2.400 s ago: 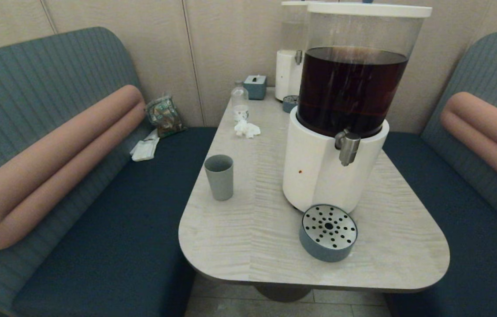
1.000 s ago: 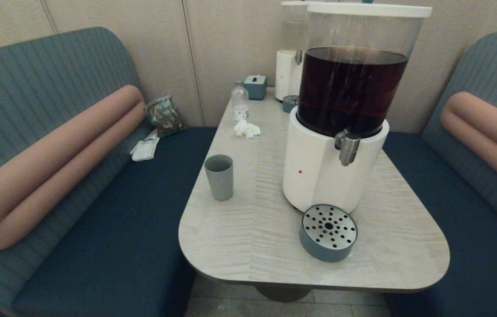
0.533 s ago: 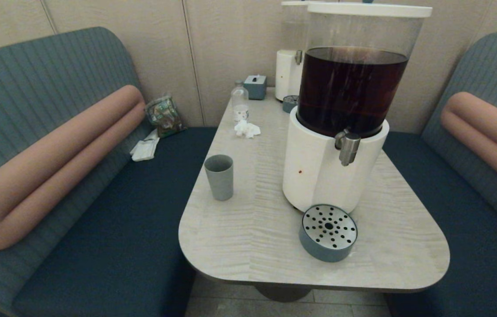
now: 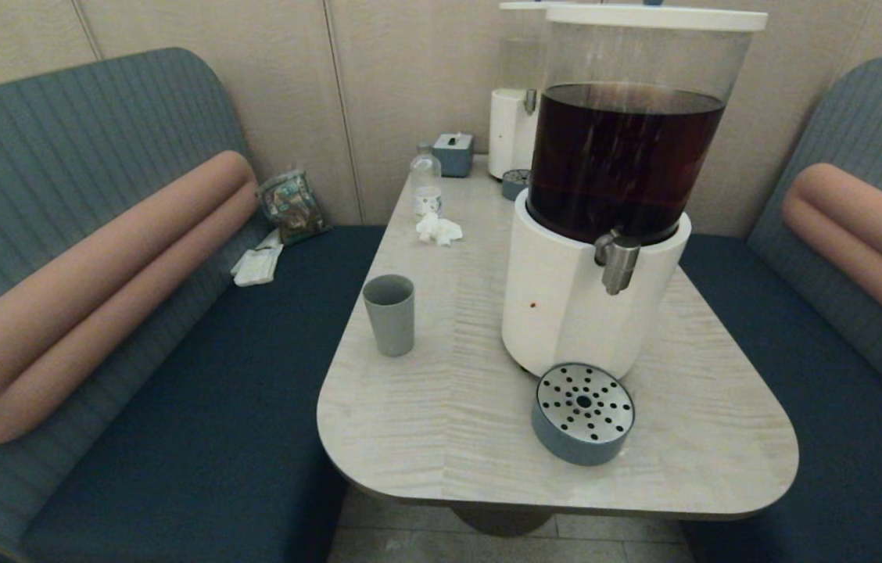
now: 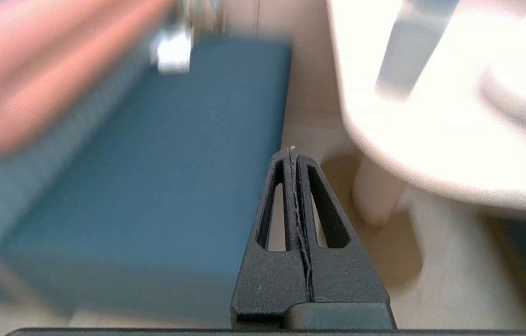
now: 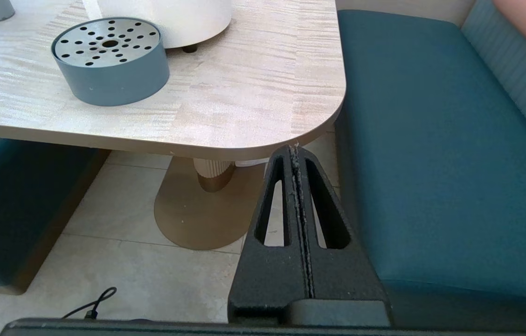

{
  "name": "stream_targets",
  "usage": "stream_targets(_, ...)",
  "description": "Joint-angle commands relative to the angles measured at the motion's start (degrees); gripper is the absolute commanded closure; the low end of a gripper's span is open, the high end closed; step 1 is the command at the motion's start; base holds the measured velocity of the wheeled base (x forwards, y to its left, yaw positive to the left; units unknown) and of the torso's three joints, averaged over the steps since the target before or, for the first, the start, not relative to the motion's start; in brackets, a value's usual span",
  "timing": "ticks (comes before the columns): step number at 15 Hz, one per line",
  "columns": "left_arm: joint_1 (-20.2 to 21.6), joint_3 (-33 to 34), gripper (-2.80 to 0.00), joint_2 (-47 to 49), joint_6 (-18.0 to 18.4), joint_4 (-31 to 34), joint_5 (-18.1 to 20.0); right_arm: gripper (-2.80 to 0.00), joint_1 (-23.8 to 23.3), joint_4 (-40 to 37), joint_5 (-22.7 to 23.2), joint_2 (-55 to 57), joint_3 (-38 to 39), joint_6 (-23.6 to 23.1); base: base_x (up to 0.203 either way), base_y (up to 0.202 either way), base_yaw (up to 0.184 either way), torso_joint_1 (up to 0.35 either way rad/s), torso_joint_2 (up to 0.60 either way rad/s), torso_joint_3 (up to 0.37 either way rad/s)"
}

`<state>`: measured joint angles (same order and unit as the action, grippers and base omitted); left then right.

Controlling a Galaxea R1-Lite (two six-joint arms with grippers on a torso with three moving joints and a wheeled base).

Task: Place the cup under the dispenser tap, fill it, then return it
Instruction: Pick up the cup

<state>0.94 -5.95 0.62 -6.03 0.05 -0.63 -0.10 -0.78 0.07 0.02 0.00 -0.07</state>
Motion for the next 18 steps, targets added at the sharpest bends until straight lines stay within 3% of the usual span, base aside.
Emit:
stream_targets(1,0.02,-9.30,0.00,6.34,-0.88,0.44,0.08,0.00,0.01,-0.01,0.01,0.00,0.00,-0.01,0.000,0.000,0.000,0.000,0.00,0.000)
stream_targets(4,0.01,-20.45,0.00,24.69,-3.29,-1.84,1.81,0.00,0.01,-0.01,0.01,0.06,0.00,-0.01,0.000,0.000,0.000,0.000,0.00,0.000)
stream_targets(7,-0.02,-24.66,0.00,46.52,-3.31,-15.47,7.05,0.00,0.01,-0.01,0.02,0.06,0.00,-0.01,0.000,0.000,0.000,0.000,0.00,0.000)
stream_targets(8,-0.03,-24.93,0.00,52.35,-2.90,-21.32,10.31,0.00,0.01,-0.01,0.01,0.06,0.00,-0.01,0.000,0.000,0.000,0.000,0.00,0.000)
stream_targets(10,-0.07,-23.90,0.00,61.35,-1.77,-35.66,21.25,0.00,0.01,-0.01,0.01,0.06,0.00,-0.01,0.000,0.000,0.000,0.000,0.00,0.000)
stream_targets(11,-0.19,-21.70,0.00,63.42,-0.11,-40.86,27.66,0.00,0.01,-0.01,0.01,0.06,0.00,-0.01,0.000,0.000,0.000,0.000,0.00,0.000)
stream_targets(12,-0.26,-19.70,0.00,65.04,4.10,-42.11,33.94,0.00,-0.03,-0.01,0.01,0.02,0.00,-0.01,0.000,0.000,0.000,0.000,0.00,0.000)
stream_targets(13,-0.25,-17.98,0.00,67.11,8.27,-42.55,37.64,0.00,0.01,-0.01,0.01,0.06,0.00,-0.01,0.000,0.000,0.000,0.000,0.00,0.000)
stream_targets(16,-0.25,-15.57,0.00,74.88,14.26,-44.87,40.92,0.00,0.01,-0.01,0.01,0.06,0.00,-0.01,0.000,0.000,0.000,0.000,0.00,0.000)
stream_targets(18,-0.24,-15.16,0.00,82.80,18.59,-50.53,44.60,0.00,0.01,-0.01,0.01,0.06,0.00,-0.01,0.000,0.000,0.000,0.000,0.00,0.000)
